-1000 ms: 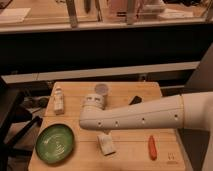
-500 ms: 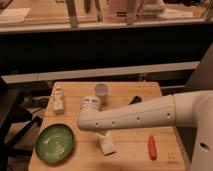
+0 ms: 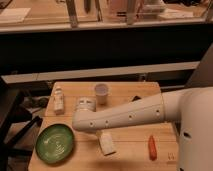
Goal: Pick up the ceramic bowl
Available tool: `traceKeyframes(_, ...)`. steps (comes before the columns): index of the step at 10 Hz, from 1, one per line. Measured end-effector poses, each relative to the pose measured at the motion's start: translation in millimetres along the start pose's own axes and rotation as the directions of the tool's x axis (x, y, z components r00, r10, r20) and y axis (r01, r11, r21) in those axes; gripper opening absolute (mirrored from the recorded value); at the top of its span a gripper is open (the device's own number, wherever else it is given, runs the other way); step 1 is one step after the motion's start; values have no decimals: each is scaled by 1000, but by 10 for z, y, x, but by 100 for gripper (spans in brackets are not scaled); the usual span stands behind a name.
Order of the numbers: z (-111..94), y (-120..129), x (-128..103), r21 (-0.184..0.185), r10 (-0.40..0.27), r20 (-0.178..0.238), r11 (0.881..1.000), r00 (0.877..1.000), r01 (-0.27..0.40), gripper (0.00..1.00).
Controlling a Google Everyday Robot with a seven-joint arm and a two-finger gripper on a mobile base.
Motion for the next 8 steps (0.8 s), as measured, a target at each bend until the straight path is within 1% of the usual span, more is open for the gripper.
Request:
traceKeyframes(1,31,-1,-15,-4,-13,8,1000,1000,13,80)
traceKeyframes(3,98,-130,-102,-3,-63,24,998,998,63,80)
traceKeyframes(8,209,-334,-254,-7,-157,57,987,986,158,80)
